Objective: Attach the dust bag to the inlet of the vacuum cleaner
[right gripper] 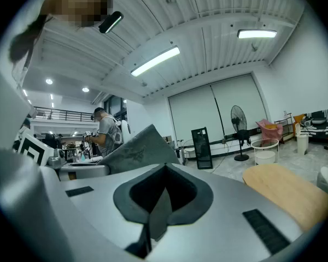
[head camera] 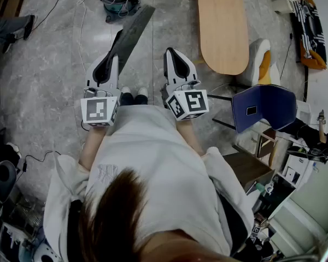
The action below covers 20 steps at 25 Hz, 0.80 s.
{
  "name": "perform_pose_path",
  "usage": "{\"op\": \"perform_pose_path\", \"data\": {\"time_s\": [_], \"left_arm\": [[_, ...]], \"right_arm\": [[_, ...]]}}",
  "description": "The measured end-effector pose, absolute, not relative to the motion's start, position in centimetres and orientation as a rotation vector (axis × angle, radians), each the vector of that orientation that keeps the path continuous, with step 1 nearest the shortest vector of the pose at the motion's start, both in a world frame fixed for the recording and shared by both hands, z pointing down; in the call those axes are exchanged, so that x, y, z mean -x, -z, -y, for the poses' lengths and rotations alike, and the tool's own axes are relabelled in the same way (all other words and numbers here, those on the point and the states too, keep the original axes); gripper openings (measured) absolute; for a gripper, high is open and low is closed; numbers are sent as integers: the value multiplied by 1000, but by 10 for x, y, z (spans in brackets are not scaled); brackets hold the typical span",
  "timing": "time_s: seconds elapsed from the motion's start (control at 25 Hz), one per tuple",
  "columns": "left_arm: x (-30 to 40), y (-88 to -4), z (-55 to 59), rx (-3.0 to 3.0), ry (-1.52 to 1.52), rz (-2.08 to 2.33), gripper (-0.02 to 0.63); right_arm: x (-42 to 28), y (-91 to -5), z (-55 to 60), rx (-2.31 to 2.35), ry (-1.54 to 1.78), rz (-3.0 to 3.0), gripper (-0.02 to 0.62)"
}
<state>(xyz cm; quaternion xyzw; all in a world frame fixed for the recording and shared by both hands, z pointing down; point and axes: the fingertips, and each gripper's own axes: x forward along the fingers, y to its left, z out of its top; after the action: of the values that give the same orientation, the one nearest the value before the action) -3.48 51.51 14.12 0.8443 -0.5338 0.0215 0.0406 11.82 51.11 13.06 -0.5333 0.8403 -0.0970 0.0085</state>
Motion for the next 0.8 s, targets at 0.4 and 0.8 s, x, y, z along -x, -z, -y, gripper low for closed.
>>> {"op": "perform_pose_path", "data": {"time_s": [0.4, 0.8], "left_arm": [[29, -148, -516, -2553, -75, 1632, 37], [0, -147, -524, -2571, -87, 1653, 37]], "right_arm": [[-126, -135, -515, 1658, 311, -2645, 2], [-151, -137, -521, 1581, 320, -2659, 2]]}}
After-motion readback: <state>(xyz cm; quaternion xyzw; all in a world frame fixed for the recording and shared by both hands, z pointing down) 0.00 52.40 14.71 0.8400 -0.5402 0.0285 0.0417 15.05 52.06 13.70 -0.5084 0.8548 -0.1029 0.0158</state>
